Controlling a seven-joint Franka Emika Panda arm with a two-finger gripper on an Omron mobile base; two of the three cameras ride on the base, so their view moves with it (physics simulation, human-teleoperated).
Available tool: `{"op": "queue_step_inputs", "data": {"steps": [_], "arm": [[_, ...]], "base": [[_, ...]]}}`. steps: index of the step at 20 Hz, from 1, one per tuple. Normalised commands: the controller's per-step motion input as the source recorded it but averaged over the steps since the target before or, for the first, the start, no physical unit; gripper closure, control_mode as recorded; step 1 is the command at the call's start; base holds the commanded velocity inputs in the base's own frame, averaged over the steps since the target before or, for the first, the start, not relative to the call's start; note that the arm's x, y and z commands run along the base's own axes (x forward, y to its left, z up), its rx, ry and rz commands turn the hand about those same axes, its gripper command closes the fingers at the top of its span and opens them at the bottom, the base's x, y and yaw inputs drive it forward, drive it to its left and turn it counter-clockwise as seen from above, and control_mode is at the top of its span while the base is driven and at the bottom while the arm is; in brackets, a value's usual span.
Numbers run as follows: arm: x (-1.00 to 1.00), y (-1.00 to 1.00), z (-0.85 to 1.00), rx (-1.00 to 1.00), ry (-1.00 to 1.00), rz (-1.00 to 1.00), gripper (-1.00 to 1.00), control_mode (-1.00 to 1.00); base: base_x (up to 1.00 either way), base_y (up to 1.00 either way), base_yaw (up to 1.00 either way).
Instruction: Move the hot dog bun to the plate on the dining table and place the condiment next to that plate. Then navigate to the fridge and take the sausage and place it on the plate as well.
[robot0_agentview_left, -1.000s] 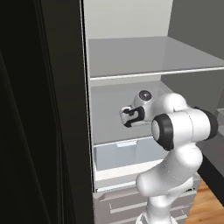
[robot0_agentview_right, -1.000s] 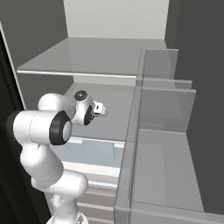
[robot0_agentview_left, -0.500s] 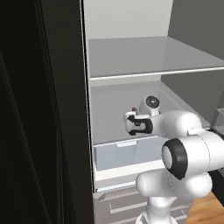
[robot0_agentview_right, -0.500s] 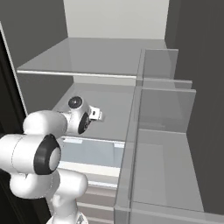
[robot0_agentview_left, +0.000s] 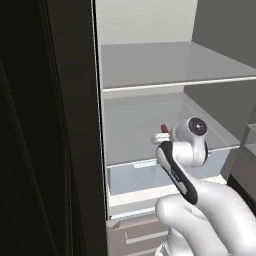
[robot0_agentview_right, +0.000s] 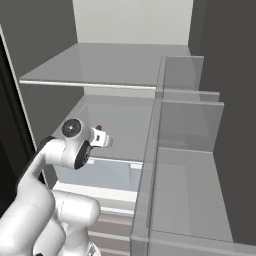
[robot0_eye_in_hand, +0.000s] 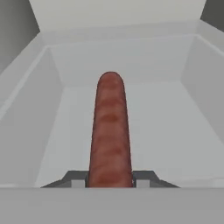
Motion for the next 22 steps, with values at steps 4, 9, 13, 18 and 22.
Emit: {"op": "queue_step_inputs", "data": {"steps": [4, 9, 13, 18, 22], "arm": [[-0.93, 0.00, 0.67, 0.02, 0.30, 0.00, 1.00, -1.00], [-0.75, 0.00, 0.16, 0.00, 0.30, 0.00, 1.00, -1.00], [-0.59, 0.00, 0.15, 0.00, 0.23, 0.00, 1.00, -1.00], [-0.50, 0.00, 0.32, 0.00, 0.05, 0.00, 1.00, -1.00], [-0.18, 0.00, 0.05, 0.00, 0.00, 0.00, 1.00, 1.00]], "base": [[0.00, 0.00, 0.00], [0.00, 0.00, 0.00], [0.00, 0.00, 0.00], [0.00, 0.00, 0.00], [-0.29, 0.00, 0.00]]}}
